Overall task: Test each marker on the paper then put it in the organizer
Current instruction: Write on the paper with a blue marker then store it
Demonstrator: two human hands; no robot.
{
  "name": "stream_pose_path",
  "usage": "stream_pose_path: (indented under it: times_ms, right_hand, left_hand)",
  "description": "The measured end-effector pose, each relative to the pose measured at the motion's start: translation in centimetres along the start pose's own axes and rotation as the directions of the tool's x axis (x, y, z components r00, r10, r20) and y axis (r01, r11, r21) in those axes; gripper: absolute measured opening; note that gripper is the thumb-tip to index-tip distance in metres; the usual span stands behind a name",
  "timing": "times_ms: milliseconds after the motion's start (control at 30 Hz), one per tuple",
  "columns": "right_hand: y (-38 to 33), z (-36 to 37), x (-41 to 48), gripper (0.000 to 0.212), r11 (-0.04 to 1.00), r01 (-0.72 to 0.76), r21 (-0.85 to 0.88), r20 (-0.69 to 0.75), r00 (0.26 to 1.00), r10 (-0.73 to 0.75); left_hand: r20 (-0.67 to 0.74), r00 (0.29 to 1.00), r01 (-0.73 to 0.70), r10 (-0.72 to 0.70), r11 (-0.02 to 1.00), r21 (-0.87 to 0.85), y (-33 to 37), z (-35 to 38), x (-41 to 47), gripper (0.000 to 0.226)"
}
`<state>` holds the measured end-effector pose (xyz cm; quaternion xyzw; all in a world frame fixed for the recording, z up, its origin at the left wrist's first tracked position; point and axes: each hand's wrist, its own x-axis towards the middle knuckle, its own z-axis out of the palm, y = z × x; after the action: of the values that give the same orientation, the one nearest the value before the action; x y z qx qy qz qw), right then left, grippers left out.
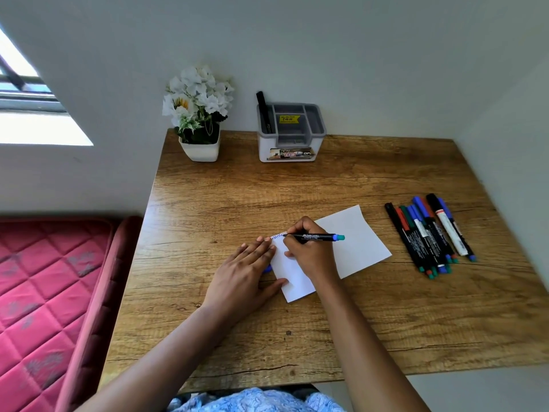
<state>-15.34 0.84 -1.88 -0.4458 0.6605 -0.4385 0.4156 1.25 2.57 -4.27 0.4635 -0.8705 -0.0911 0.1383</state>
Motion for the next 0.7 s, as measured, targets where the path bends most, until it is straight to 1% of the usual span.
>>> stream_pose_path:
  times_ms: [67, 133, 200, 267, 333, 467, 533, 567, 633, 700]
  right_hand:
    - [-0.3, -0.2, 0.1, 0.007, 1.000, -0.010, 0.011, 0.006, 1.000, 0.010]
    - [-0.5, -0.7, 0.3, 0.007, 0.993, -0.048, 0.106, 0.006, 0.999, 0.047]
    - [-0.7, -1.5, 0.6, 0.006, 0.966, -0.090, 0.243, 0.001, 0.996, 0.092]
    - [-0.8, -1.8, 0.7, 0.004, 0.953, -0.125, 0.275, 0.030, 0.992, 0.122]
    - [-1.0, -1.8, 0.7, 0.004, 0.957, -0.151, 0.248, 0.059, 0.988, 0.140]
    - [-1.7, -1.8, 0.6, 0.008, 0.941, -0.192, 0.278, 0.087, 0.981, 0.174]
    - [-1.9, -2.0, 0.5, 0.007, 0.935, -0.186, 0.302, 0.094, 0.982, 0.164]
    - [-2.1, -2.1, 0.3, 0.008, 0.933, -0.177, 0.313, 0.094, 0.983, 0.155]
    - [-2.6, -2.2, 0.0, 0.010, 0.931, -0.151, 0.332, 0.096, 0.987, 0.126]
    - [-3.3, -2.3, -0.4, 0.011, 0.928, -0.129, 0.348, 0.100, 0.990, 0.100]
  left_hand:
    - [0.002, 1.000, 0.012, -0.011, 1.000, -0.013, 0.1, 0.0, 0.0, 0.075]
    - [0.012, 1.000, 0.011, -0.011, 0.998, -0.055, 0.1, -0.2, 0.1, 0.076]
    - [0.029, 0.999, 0.023, -0.019, 0.988, -0.155, -0.1, -0.7, 0.1, 0.077]
    - [0.067, 0.998, 0.009, 0.009, 0.966, -0.257, -0.6, -1.2, 0.2, 0.075]
    - [0.064, 0.998, -0.006, 0.025, 0.962, -0.272, -1.2, -1.6, -0.1, 0.067]
    - [-0.027, 1.000, -0.012, 0.009, 0.991, -0.133, -2.1, -2.4, -0.7, 0.039]
    - [-0.045, 0.999, -0.020, 0.015, 0.994, -0.104, -2.0, -2.7, -0.7, 0.027]
    - [-0.048, 0.999, -0.022, 0.017, 0.994, -0.103, -2.0, -2.8, -0.7, 0.025]
    - [-0.059, 0.998, 0.008, -0.017, 0.989, -0.146, -1.8, -3.2, -0.4, 0.022]
    - [-0.103, 0.985, 0.106, -0.138, 0.957, -0.269, -1.3, -4.1, 0.1, 0.019]
